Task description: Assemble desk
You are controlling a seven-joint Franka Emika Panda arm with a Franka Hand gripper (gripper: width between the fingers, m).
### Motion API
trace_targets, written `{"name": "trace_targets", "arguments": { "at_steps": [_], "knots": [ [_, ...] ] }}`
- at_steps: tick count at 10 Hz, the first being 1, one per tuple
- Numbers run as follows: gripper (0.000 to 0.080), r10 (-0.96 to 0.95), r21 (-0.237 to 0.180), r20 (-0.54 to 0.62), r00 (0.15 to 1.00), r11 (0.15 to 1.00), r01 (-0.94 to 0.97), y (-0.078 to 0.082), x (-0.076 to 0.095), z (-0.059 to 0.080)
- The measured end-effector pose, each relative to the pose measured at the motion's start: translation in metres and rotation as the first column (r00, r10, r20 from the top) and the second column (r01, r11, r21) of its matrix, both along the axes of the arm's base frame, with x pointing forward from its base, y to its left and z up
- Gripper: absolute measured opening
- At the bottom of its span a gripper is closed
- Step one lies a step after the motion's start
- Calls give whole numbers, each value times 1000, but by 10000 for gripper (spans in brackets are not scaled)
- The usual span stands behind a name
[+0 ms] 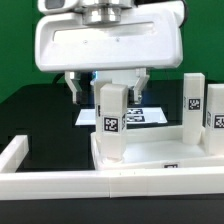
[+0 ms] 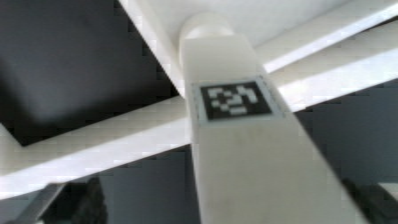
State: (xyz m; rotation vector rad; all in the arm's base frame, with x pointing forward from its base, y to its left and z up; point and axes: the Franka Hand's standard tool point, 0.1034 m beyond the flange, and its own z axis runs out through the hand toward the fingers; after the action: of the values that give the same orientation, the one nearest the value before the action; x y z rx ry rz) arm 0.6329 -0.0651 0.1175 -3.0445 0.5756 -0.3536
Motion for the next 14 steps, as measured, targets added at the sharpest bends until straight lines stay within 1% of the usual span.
{"name": "trace_targets", "arguments": {
  "at_steps": [2,3,4,5,6,7,8,9,10,12,13,14],
  "knots": [
    [649,1,86,-153,988,996,12,-2,1,3],
    [649,0,109,-196,981,994,22,-1,4,5],
    [649,-8,125,-235,972,991,38,-1,3,4],
    [649,-28,118,-222,975,991,56,-3,5,4],
    [515,-27,117,-222,975,992,55,-3,5,3],
    [515,-57,118,-225,973,989,86,-3,5,3],
    [365,-155,117,-235,959,975,187,-2,5,3],
    [287,-242,115,-244,939,954,276,-3,5,3],
    [287,-254,115,-246,936,951,288,-3,5,3],
    [287,-373,112,-258,891,905,411,-3,5,2],
    [287,-535,106,-270,800,810,577,-1,5,1],
    [287,-649,100,-273,710,715,692,3,7,2]
  ]
}}
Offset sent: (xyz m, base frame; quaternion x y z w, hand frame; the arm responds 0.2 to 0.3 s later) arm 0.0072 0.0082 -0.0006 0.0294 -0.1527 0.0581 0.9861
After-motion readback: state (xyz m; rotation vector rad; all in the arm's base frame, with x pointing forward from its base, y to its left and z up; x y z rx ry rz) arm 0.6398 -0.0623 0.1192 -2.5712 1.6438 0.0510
